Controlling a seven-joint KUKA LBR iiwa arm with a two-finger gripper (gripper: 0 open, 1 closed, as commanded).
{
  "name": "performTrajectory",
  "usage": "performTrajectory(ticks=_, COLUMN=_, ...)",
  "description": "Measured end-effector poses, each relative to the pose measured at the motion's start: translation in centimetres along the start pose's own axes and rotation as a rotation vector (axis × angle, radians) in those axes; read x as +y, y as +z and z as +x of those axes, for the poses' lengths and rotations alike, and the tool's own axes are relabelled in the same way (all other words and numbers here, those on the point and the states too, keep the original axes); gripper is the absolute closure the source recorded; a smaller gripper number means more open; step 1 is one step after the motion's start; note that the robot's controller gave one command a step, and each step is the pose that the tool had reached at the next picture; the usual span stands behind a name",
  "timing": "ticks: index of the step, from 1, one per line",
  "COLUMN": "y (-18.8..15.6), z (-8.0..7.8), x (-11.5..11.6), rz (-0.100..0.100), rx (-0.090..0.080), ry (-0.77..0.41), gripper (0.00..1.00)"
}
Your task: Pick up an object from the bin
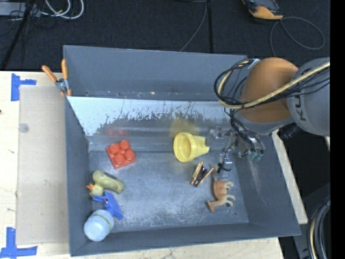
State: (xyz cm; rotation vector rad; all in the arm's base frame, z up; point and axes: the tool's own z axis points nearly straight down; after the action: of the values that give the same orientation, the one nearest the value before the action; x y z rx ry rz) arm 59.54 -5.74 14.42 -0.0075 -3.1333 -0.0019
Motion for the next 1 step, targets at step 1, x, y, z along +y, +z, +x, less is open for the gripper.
performTrajectory(ticks=1, y=-0.46, z=-0.15, x=-0.01, rz=0.001, rx=-0.007, ry=-0.001, gripper=0.0)
